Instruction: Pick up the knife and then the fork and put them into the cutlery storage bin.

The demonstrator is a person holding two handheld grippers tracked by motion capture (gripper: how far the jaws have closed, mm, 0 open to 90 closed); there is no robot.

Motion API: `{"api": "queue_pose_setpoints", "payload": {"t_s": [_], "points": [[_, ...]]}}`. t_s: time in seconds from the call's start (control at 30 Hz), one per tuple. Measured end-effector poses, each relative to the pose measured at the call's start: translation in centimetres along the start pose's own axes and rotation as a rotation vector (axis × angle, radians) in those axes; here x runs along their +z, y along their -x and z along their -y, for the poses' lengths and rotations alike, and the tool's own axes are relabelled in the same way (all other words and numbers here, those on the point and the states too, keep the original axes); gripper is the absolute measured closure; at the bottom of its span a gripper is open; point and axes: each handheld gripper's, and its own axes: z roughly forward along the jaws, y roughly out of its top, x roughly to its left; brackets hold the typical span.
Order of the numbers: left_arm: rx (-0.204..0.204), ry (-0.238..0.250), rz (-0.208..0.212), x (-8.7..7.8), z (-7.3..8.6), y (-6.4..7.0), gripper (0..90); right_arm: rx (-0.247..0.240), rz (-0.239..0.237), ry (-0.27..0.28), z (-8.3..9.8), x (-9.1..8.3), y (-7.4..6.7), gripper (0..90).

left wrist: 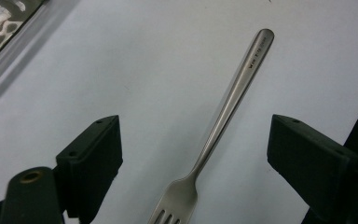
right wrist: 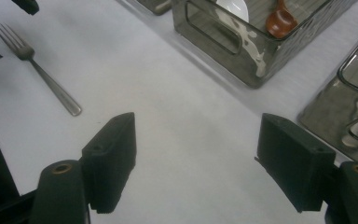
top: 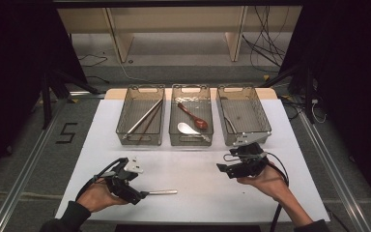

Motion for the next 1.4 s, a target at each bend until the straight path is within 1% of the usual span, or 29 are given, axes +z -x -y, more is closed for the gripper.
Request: {"api": "queue_pose_setpoints", "payload": {"t_s": [0.07, 0.13, 0.2, 0.3, 0.37, 0.43, 0.47, 0.57, 0.6, 0.63, 0.67, 0.73, 0.77, 0.87, 0.97, 1.07, 1.17, 1.23, 1.3, 1.33, 1.4], "points": [[-0.003, 0.003, 0.0, 0.0, 0.0, 0.0, 17.2, 0.003, -0.007, 0.007, 0.3, 0.0, -0.3, 28.6], [0.004, -0.002, 0.0, 0.0, -0.1, 0.0, 17.2, 0.004, -0.013, 0.014, 0.6, -0.1, -0.7, 28.2], [0.002, -0.007, 0.002, 0.1, 0.0, 0.1, 17.2, -0.001, -0.02, 0.01, 0.9, 0.0, -1.0, 27.1], [0.023, -0.019, -0.015, 0.2, -0.1, 0.1, 17.4, -0.006, -0.028, 0.007, 1.1, 0.0, -1.5, 27.0], [0.039, -0.026, -0.018, 0.2, -0.2, 0.2, 18.7, -0.01, -0.033, 0.007, 1.2, -0.1, -1.7, 27.0], [0.04, -0.019, -0.019, 0.2, -0.3, 0.3, 20.5, -0.012, -0.034, 0.004, 1.3, -0.2, -1.8, 27.0], [0.046, -0.021, -0.016, 0.2, -0.3, 0.4, 22.1, -0.012, -0.035, 0.003, 1.3, -0.2, -1.9, 27.0], [0.083, -0.047, -0.016, 0.4, -0.5, 0.5, 26.5, -0.012, -0.041, 0.002, 1.5, -0.3, -2.1, 27.0], [0.101, -0.063, -0.014, 0.5, -0.5, 0.6, 28.3, -0.014, -0.041, 0.001, 1.6, -0.3, -2.1, 27.0], [0.107, -0.068, -0.016, 0.6, -0.5, 0.8, 30.3, -0.014, -0.043, 0.0, 1.6, -0.4, -2.1, 27.0], [0.13, -0.083, -0.013, 0.8, -0.6, 0.9, 33.0, -0.013, -0.044, -0.002, 1.7, -0.4, -2.2, 27.0], [0.145, -0.095, -0.004, 1.0, -0.8, 1.1, 37.4, -0.015, -0.045, -0.004, 1.7, -0.4, -2.2, 27.0], [0.154, -0.104, 0.009, 1.1, -0.9, 1.2, 40.4, -0.013, -0.047, -0.008, 1.8, -0.4, -2.3, 27.0], [0.167, -0.123, 0.023, 1.4, -1.1, 1.3, 46.2, -0.015, -0.048, -0.007, 1.8, -0.4, -2.3, 27.0], [0.16, -0.14, 0.035, 1.7, -1.2, 1.2, 51.5, -0.016, -0.052, -0.007, 1.8, -0.4, -2.3, 27.0], [0.172, -0.175, 0.046, 2.1, -1.2, 1.2, 53.8, -0.019, -0.055, -0.011, 1.8, -0.4, -2.4, 27.1], [0.173, -0.192, 0.052, 2.4, -1.1, 1.1, 56.6, -0.022, -0.056, -0.009, 1.7, -0.4, -2.4, 27.2], [0.183, -0.208, 0.06, 2.5, -1.1, 1.0, 58.4, -0.023, -0.056, -0.01, 1.7, -0.4, -2.4, 27.3], [0.188, -0.211, 0.062, 2.6, -1.2, 1.1, 60.2, -0.022, -0.058, -0.01, 1.7, -0.4, -2.4, 27.4], [0.181, -0.204, 0.062, 2.7, -1.2, 1.1, 61.1, -0.022, -0.057, -0.011, 1.7, -0.4, -2.5, 27.4], [0.199, -0.221, 0.063, 2.9, -1.3, 1.0, 62.0, -0.023, -0.059, -0.01, 1.7, -0.4, -2.5, 27.4]]}}
